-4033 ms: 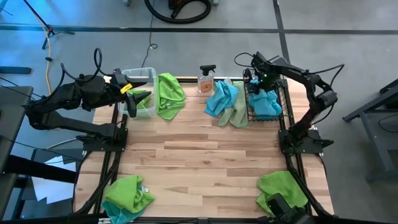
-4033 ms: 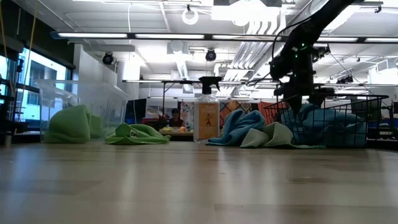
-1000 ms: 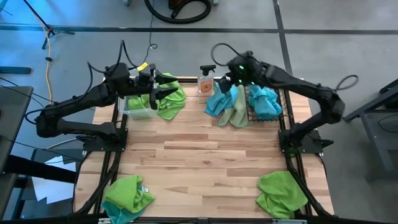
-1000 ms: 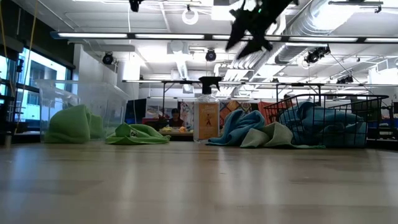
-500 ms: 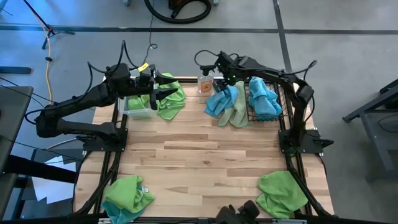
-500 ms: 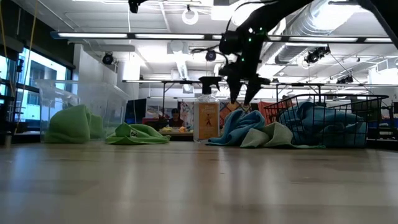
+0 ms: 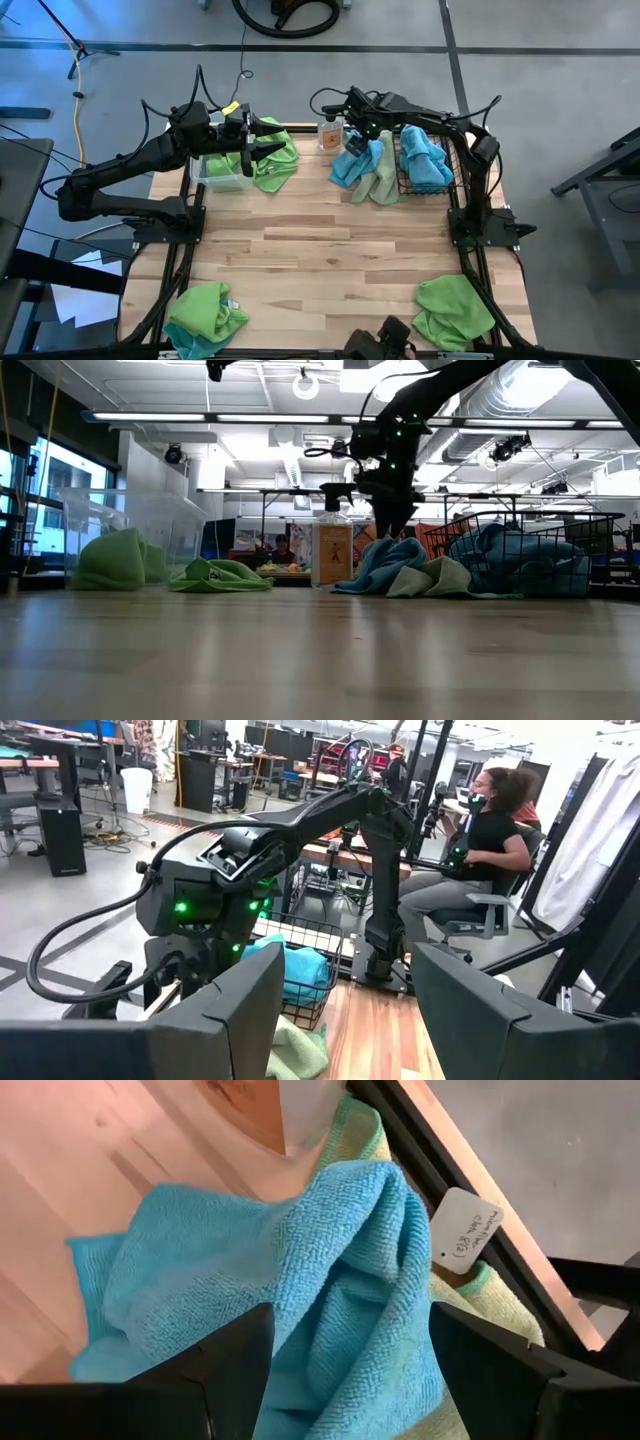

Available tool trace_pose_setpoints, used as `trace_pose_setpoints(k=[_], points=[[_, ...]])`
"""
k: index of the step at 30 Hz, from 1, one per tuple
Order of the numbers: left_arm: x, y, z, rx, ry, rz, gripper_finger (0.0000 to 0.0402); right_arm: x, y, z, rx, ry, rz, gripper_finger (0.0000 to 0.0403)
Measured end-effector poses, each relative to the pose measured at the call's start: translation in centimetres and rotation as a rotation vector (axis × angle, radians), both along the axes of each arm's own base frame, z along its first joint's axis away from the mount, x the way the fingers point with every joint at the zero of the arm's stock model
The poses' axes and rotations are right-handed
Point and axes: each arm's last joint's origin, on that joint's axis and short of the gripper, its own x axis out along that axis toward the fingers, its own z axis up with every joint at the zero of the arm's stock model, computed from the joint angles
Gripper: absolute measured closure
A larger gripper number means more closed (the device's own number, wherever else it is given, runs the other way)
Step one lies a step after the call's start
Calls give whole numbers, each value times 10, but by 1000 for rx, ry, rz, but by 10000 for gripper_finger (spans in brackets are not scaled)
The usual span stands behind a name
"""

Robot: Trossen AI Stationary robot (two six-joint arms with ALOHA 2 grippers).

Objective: Sort microfiber towel by color & place in baskets
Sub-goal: Put the blue microfiber cloth into the basket

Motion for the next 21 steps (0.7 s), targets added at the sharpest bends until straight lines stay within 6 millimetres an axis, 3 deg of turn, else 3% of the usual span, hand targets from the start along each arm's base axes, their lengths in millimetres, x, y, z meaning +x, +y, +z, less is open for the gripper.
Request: trace_pose_setpoints(k=[4, 14, 21], points=[[0, 0, 0, 0, 0, 0, 194, -2, 0, -5, 4, 19, 33, 140], [0, 0, 0, -16, -3, 1, 194, -16, 10, -52, 58, 106, 50, 140], [0, 0, 0, -18, -3, 1, 194, -13, 12, -56, 29, 90, 31, 153]])
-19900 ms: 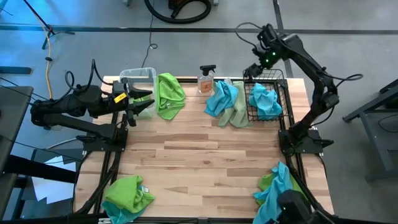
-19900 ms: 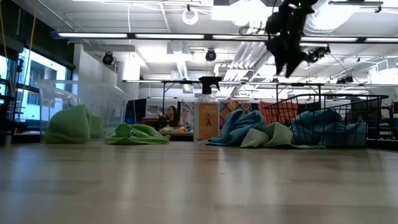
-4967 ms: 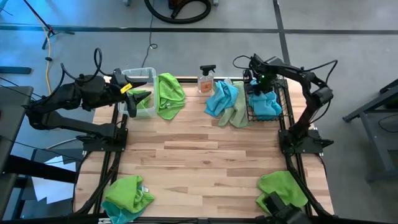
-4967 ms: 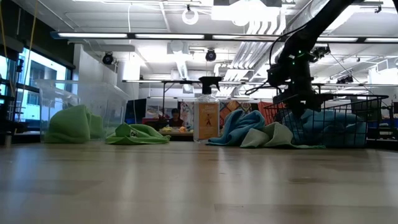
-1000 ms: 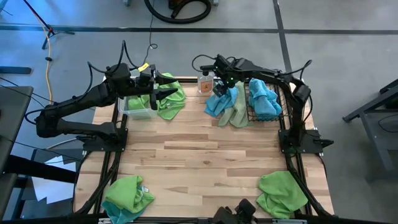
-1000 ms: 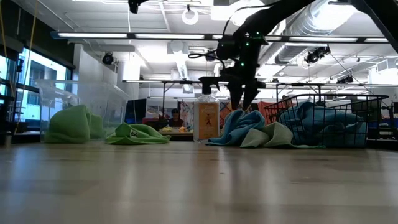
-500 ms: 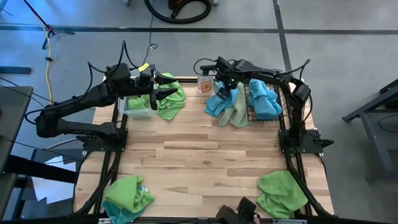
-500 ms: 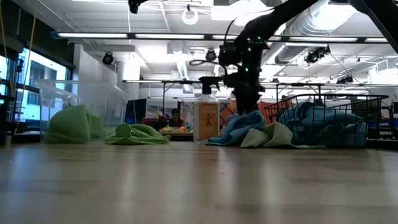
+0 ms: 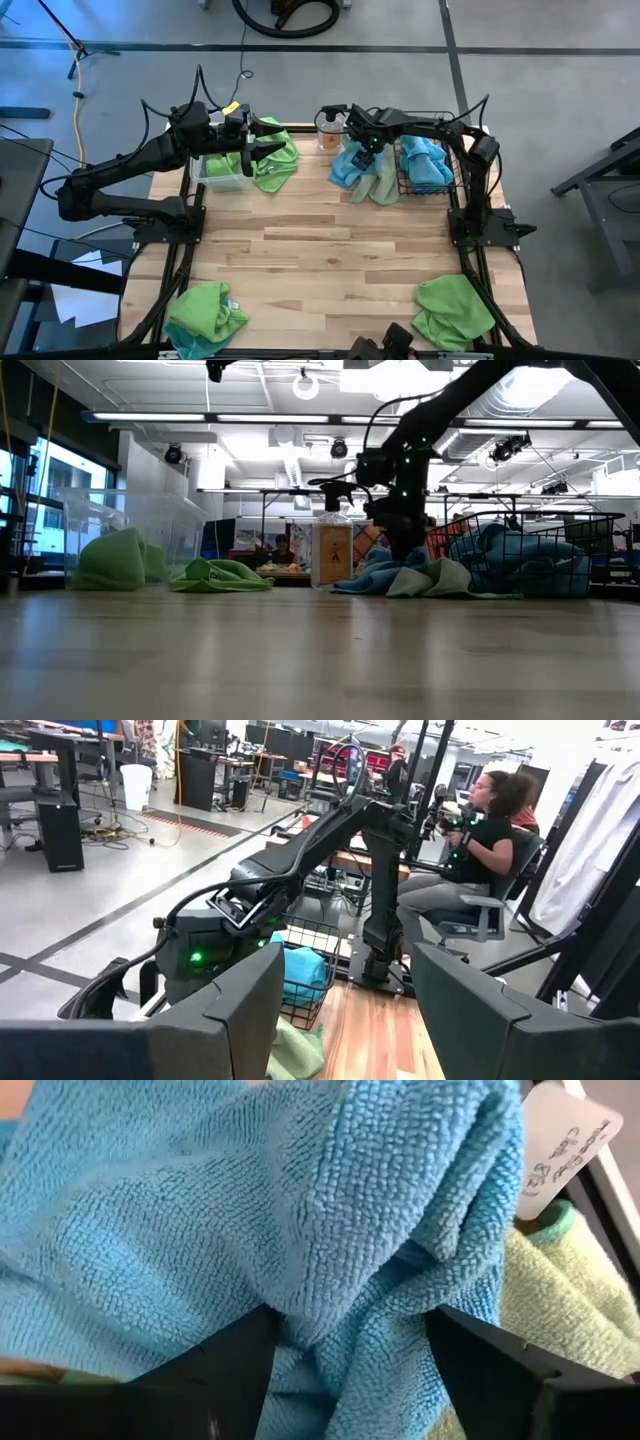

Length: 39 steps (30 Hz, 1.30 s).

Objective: Sort microfiber towel by color & place in baskets
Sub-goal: Put the blue microfiber cloth into the basket

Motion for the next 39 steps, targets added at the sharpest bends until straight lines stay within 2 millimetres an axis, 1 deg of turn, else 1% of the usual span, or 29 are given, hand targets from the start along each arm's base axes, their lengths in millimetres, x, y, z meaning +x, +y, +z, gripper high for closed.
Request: trace_pose_setpoints(k=[3, 5, 9, 10, 11, 14, 16, 18, 21, 30, 39], points=[[0, 0, 0, 0, 0, 0, 194, 1, 1, 0, -26, 16, -1, 194], [0, 0, 0, -1, 0, 0, 194, 1, 1, 0, -27, 17, 0, 240], [0, 0, 0, -16, -3, 1, 194, 1, 2, 0, -22, 19, 2, 364], [0, 0, 0, -18, -3, 1, 194, 1, 2, 0, -14, 17, 8, 382], [0, 0, 0, -20, -3, 1, 194, 1, 2, 0, -8, 16, 13, 389], [0, 0, 0, -24, -4, 1, 194, 0, 2, 1, -6, 17, 13, 380], [0, 0, 0, -24, -4, 1, 194, 0, 3, 3, -9, 13, 19, 391], [0, 0, 0, -24, -4, 1, 194, -2, 4, 9, -16, 5, 33, 398], [0, 0, 0, -24, -4, 1, 194, -5, 6, 23, -37, -29, 40, 395], [0, 0, 1, -4, -8, 0, 194, -24, 21, 87, -118, -219, 71, 400], [0, 0, 1, 5, -7, 0, 194, -59, 48, 155, -201, -443, 110, 402]])
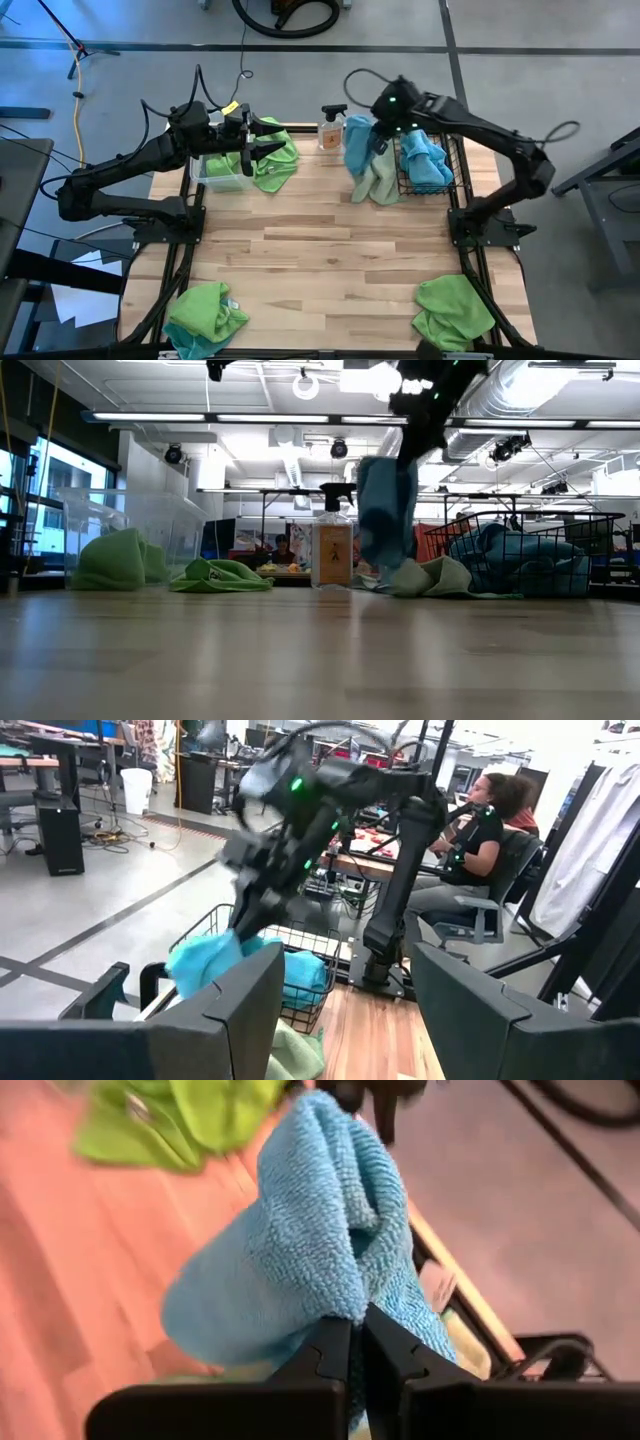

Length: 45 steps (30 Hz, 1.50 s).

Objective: Sort microfiber towel by color & place in baskets
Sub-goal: Put the blue microfiber cloth into the basket

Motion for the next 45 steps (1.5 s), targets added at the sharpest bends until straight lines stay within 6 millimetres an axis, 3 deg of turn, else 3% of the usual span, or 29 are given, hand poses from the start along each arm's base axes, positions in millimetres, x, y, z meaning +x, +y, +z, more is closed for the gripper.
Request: trace_pose_setpoints(k=[9, 15, 21, 30, 39, 45], points=[[0, 0, 0, 2, -1, 0, 194, -30, 25, 53, -89, -265, 59, 402], [0, 0, 1, 4, -6, 0, 194, -36, 31, 64, -103, -343, 90, 403], [1, -2, 0, -3, 2, -10, 194, -29, 41, 64, -78, -359, 169, 403], [4, -12, 3, -119, -18, -57, 170, -13, 71, 66, -70, -376, 311, 403], [9, -45, 4, -253, -18, -239, 156, 5, 109, 76, -63, -505, 444, 403], [-6, -66, 14, -188, -61, -341, 155, 13, 128, 85, -38, -609, 422, 403]])
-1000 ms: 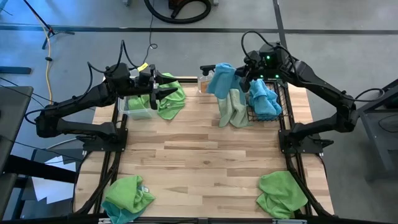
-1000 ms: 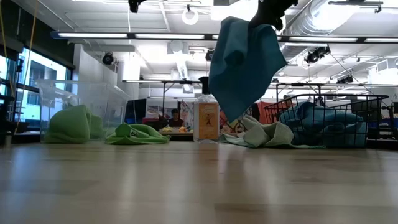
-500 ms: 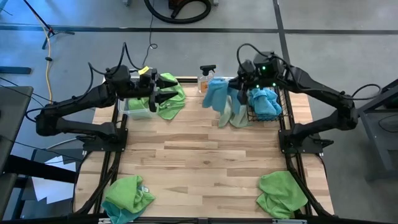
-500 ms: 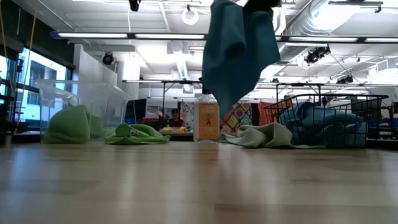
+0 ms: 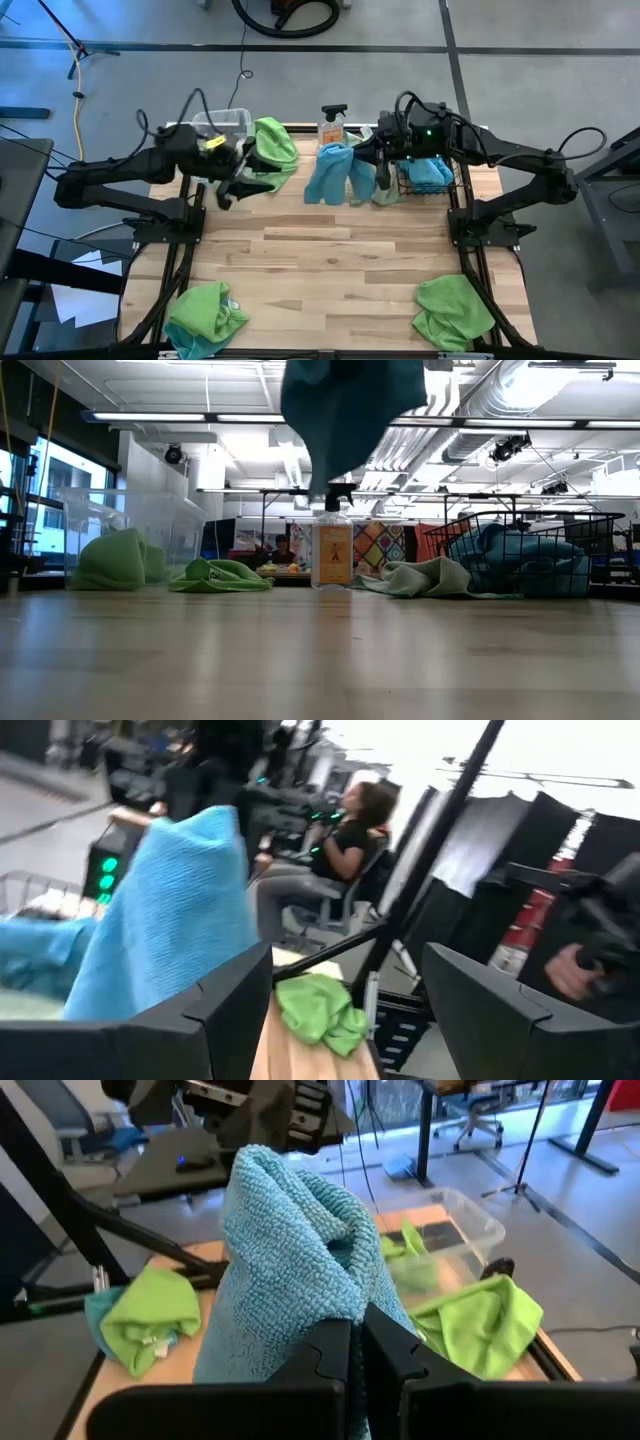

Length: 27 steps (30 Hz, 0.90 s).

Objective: Sort microfiber towel by color & place in baskets
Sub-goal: Put the blue microfiber cloth into the basket

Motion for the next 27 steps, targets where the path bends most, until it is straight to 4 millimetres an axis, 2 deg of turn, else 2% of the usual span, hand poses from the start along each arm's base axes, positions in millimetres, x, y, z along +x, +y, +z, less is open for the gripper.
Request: trace_pose_setpoints(k=[6, 12, 18, 27], points=[[-30, -7, 13, 63, -83, -23, 155, 3, 10, 2, 26, -27, -31, 403], [-48, -8, 21, 66, -141, 0, 155, 3, 7, 1, 31, -22, -113, 403], [-48, -8, 19, 64, -126, 0, 155, 2, 2, 1, 34, -21, -122, 403], [-35, -5, 14, 92, -90, 59, 155, 1, -1, 1, -25, -10, -106, 403]])
